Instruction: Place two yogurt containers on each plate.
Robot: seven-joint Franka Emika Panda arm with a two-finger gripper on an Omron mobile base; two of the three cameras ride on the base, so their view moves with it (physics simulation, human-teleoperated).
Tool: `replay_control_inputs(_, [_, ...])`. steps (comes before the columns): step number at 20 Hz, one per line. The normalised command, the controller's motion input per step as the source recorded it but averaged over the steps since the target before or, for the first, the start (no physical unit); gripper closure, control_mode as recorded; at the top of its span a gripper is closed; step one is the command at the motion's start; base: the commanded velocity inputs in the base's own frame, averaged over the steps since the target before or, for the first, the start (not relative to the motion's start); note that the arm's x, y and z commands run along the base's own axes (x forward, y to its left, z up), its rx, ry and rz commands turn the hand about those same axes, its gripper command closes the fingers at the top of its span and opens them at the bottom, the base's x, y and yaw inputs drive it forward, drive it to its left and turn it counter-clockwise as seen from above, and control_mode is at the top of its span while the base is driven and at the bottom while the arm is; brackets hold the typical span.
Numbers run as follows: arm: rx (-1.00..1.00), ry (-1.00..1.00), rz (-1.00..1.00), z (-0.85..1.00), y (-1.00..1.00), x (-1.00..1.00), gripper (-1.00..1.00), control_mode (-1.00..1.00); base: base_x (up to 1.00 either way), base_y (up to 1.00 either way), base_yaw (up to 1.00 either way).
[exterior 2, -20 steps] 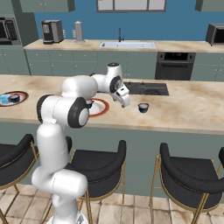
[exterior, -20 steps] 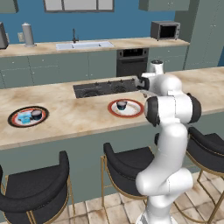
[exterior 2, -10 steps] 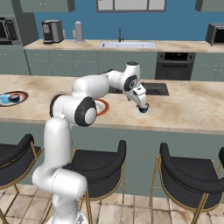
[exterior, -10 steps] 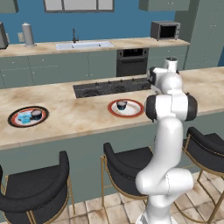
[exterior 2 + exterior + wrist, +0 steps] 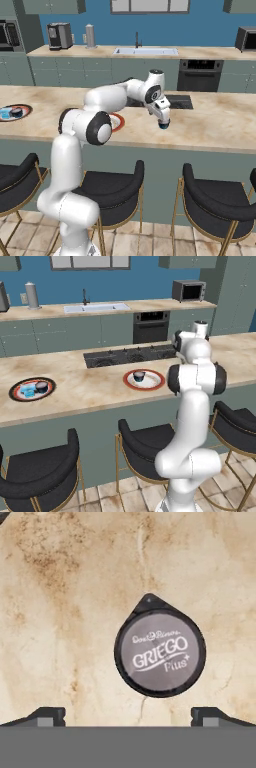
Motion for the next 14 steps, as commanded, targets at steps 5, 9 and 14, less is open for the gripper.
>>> replay_control_inputs(5, [0.00, -0.24, -0.01, -0.38, 0.00, -0.13, -1.00, -1.00, 0.00, 0.00, 0.00])
replay_control_inputs(9, [-0.06, -0.10, 0.00, -0.40, 0.00, -0.05, -1.00, -1.00, 0.00, 0.00, 0.00])
replay_control_inputs(14, [-0.04, 0.01, -0.02, -0.05, -0.07, 0.25, -1.00, -1.00, 0.00, 0.00, 0.00])
